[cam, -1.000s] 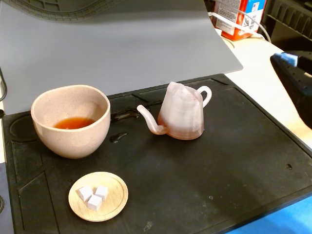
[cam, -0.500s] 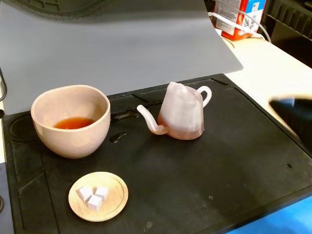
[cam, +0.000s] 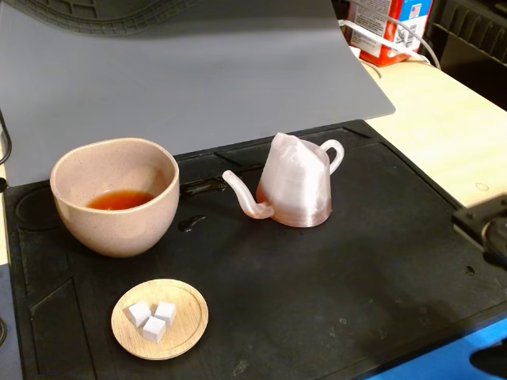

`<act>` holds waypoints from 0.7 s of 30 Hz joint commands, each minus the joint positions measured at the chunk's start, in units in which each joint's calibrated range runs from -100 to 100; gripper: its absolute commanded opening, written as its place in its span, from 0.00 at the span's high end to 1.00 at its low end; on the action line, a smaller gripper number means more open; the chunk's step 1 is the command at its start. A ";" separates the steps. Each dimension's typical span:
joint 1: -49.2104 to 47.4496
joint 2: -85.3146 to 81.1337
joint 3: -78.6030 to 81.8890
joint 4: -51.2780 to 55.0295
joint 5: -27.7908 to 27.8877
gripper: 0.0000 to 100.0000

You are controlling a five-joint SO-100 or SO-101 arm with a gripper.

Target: Pick up a kettle and pour liquid into a cup.

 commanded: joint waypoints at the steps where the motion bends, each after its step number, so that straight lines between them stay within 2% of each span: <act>1: 0.24 -0.43 0.11 0.65 -0.12 0.99; 21: 0.24 -0.43 0.11 0.65 0.24 0.99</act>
